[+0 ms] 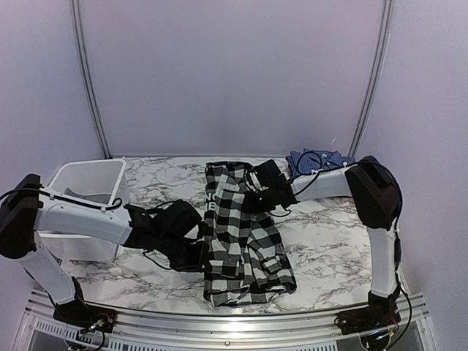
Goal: Fold and stack the long sleeve shirts
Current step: Smooth out the rectangle-folded shirt at the center of the board.
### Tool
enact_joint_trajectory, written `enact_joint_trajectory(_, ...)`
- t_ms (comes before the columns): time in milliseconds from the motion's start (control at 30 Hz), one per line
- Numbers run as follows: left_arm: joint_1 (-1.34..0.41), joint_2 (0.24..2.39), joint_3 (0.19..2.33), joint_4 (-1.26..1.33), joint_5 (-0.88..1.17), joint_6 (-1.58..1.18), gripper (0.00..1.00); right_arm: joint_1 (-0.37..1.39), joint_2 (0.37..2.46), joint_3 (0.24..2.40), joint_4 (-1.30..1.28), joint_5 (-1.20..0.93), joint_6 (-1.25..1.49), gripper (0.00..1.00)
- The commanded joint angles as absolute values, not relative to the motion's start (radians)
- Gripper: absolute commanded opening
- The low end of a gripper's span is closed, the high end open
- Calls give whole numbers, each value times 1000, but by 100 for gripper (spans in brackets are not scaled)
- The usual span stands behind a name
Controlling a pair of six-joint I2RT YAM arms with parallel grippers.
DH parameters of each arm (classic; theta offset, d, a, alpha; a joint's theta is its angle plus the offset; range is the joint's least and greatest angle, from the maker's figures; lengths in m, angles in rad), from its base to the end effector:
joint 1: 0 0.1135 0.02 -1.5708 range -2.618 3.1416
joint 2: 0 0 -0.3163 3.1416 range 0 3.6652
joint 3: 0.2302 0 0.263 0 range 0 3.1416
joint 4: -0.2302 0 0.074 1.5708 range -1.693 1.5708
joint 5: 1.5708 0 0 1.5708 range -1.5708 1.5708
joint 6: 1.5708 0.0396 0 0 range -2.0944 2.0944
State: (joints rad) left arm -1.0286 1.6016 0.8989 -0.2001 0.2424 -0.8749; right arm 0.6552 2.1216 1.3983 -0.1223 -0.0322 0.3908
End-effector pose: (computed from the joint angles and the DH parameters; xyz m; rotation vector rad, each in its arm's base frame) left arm 0.1640 -0.2906 0.2217 0.3305 2.7618 -0.9818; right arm 0.3898 0.3011 0.1735 -0.3422 2.4582 0.5049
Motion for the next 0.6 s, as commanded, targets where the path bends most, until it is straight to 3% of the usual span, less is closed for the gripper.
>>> enact_joint_trajectory(0, -1043, 1641, 878, -193, 245, -890, 0, 654, 2135, 1466, -138, -30, 382, 22)
enact_joint_trajectory(300, -1043, 1644, 875, -188, 213, -896, 3, 661, 2001, 1464, -131, -7, 362, 24)
enact_joint_trajectory(567, -1046, 1649, 887, -189, 207, -904, 0, 660, 2160, 1586, -58, -72, 338, 24)
